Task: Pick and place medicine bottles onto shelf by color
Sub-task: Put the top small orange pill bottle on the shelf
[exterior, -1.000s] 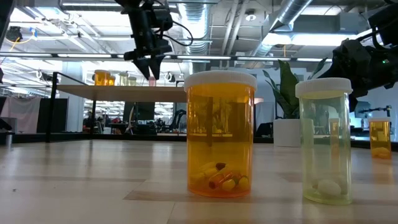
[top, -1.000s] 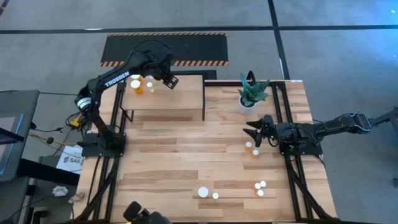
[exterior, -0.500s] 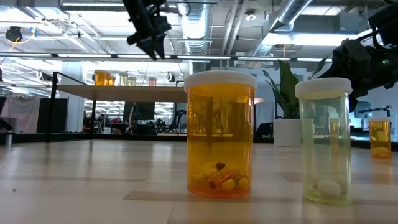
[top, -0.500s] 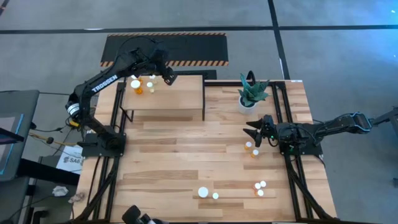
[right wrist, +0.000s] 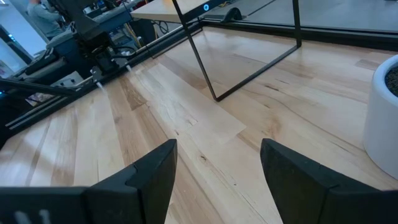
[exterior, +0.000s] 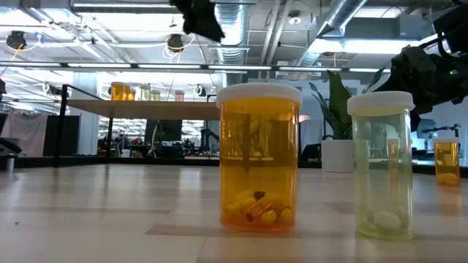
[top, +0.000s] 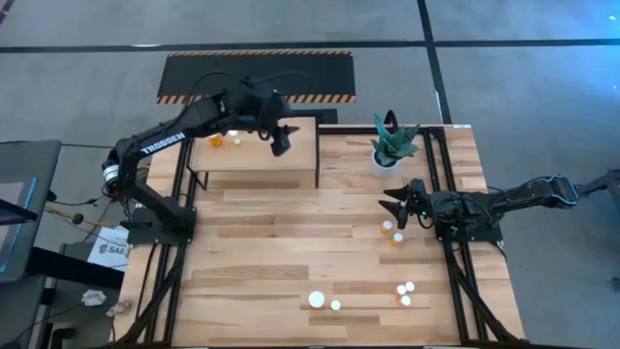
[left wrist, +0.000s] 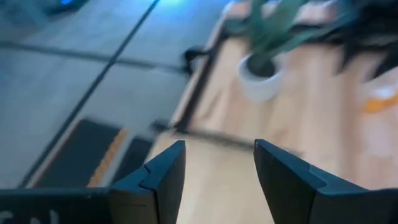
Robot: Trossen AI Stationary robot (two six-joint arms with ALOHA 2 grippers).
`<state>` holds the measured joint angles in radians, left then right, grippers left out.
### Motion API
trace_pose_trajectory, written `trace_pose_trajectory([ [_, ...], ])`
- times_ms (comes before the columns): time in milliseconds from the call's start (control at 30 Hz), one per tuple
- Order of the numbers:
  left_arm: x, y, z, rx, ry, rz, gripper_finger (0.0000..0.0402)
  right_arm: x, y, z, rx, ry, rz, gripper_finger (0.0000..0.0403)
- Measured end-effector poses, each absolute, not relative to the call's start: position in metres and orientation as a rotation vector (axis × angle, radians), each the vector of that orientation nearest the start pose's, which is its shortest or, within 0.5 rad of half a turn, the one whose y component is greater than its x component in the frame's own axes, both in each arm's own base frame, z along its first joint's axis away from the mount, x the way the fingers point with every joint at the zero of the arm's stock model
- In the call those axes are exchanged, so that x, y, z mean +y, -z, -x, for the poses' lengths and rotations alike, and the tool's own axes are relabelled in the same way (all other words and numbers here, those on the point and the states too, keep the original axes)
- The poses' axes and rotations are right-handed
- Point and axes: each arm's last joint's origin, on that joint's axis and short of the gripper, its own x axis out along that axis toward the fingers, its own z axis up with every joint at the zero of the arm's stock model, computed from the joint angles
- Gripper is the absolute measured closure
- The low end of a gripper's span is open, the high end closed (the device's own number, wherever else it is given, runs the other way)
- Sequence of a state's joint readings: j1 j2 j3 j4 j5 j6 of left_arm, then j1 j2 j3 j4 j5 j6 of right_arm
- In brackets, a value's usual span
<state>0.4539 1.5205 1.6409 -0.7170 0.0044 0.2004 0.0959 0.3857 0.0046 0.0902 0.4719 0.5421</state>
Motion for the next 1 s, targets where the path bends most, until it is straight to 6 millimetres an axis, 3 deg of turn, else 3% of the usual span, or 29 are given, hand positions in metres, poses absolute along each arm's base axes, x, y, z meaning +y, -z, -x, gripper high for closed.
trace_pose_trajectory([
  [467,0.097,-0.428,-0.319,0.299,-0.182,0.084,0.0228,-0.002,-0.141,-0.115,0.172,0.439,-0.45,0.0147],
  [700,0.064,-0.443,-0.331,0.141,-0.084,0.105,0.0228,-0.002,-0.14,-0.115,0.172,0.439,-0.45,0.0147],
  [1000,0.013,-0.443,-0.34,0.123,-0.068,0.13,0.0228,-0.002,-0.14,-0.115,0.172,0.438,-0.45,0.0147],
])
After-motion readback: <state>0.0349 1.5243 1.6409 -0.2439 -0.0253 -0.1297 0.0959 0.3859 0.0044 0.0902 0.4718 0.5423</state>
